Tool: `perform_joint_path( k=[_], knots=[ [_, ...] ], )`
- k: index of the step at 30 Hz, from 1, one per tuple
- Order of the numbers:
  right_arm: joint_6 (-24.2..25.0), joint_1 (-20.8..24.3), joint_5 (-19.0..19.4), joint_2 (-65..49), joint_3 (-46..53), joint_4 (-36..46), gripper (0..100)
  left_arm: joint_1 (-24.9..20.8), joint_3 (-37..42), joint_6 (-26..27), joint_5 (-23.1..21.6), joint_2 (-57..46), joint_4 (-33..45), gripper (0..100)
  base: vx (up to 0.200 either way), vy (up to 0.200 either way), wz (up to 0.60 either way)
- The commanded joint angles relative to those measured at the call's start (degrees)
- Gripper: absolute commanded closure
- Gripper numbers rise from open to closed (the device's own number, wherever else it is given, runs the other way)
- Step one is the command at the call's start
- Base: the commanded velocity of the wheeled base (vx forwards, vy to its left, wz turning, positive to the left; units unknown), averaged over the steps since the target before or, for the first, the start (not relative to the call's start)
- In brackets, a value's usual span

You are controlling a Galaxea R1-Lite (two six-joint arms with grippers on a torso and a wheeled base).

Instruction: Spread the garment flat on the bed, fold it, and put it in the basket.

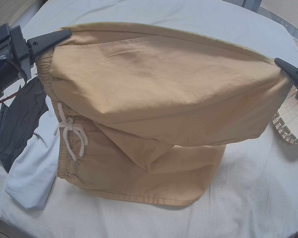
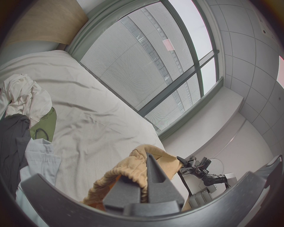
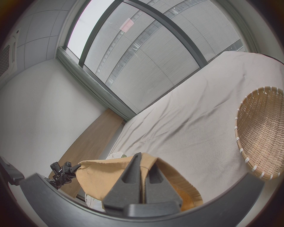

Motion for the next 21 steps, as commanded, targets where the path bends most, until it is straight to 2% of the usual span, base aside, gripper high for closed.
perform_joint_path(
  k=[1,9,21],
  knots=[
    [0.01,-0.62,0.03,5.23,-2.96,-0.16,100,1.18,-2.78,-0.05,0.17,6.19,-1.78,100,0.000,0.000,0.00],
    [0.10,-0.71,-0.06,10.86,-7.27,-3.24,100,1.71,-7.00,-1.01,0.17,11.20,-4.42,100,0.000,0.000,0.00],
    [0.10,-0.62,0.03,17.80,-14.56,-3.42,100,4.70,-10.16,-2.68,-0.36,17.53,-9.34,100,0.000,0.000,0.00]
  ],
)
